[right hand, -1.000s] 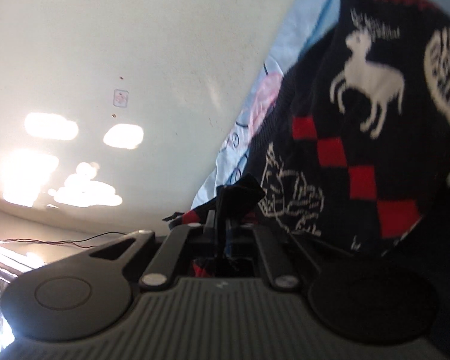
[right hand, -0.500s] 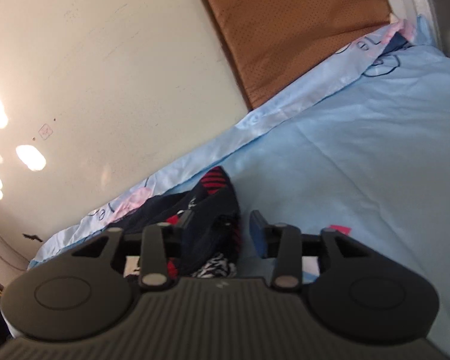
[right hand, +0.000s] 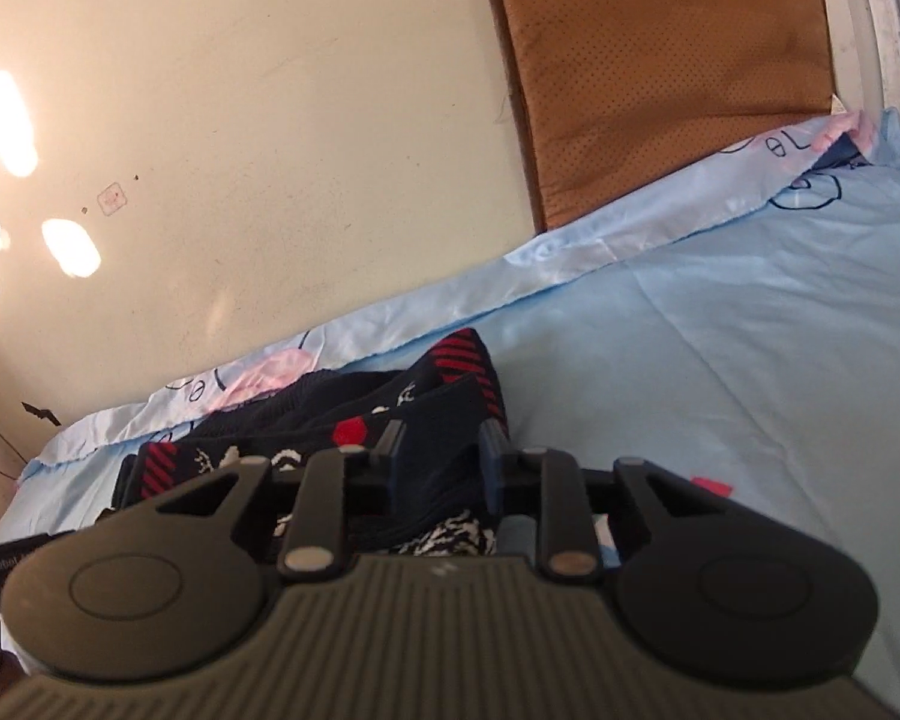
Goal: Fold small clothes
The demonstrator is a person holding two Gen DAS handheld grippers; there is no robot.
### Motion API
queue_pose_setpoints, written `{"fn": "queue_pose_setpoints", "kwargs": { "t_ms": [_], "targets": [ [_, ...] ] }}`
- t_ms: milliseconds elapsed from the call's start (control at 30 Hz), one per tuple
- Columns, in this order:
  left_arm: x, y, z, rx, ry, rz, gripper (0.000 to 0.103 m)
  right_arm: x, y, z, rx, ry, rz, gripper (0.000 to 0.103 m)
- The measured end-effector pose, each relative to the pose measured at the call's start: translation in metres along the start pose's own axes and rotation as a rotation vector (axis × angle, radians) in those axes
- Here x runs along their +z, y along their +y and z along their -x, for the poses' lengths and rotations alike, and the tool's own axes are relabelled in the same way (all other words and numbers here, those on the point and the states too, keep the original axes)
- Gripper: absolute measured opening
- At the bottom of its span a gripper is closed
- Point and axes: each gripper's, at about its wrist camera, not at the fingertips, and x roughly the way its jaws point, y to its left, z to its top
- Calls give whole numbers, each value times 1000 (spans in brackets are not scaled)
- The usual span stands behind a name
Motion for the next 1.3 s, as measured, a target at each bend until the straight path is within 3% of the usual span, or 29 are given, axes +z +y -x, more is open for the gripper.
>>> {"fn": "queue_pose_setpoints", "kwargs": {
  "t_ms": [100,167,267,400,600,700,800,867,900,1033,1100,1133,1233,1300],
  "targets": [
    [5,9,1,44,17,27,12,-4,9,-7,17,41,48,30],
    [4,11,-6,84,41,28,13,-10,13,-18,-20,87,100,31],
    [4,10,-5,86,26,21,26,-12,10,-22,-28,80,111,28],
    [6,6,8,51,-37,18,34,-7,3,-15,-50,66,86,29],
    [5,4,0,60,-6,7,35,-2,-12,21,8,22,68,38],
    [6,9,3,64,-19,27,40,-13,-8,31,42,63,145,42],
    [7,16,2,61,-19,53,42,-29,0,28,17,91,262,41],
    [6,19,0,64,-13,59,42,-35,2,26,-4,86,290,14],
    [6,20,-2,66,-10,59,42,-35,1,24,-19,85,290,6],
    [4,20,-5,74,0,50,42,-32,-10,19,-125,67,284,5],
    [4,20,-5,75,0,51,42,-31,-25,18,-246,56,246,2],
    [3,21,-5,73,0,54,43,-29,-33,19,-258,54,224,3],
    [4,21,-6,71,3,59,43,-10,-50,27,-139,63,90,9],
    [4,20,-6,73,3,54,44,8,-44,23,-79,44,80,15]
  ]
}}
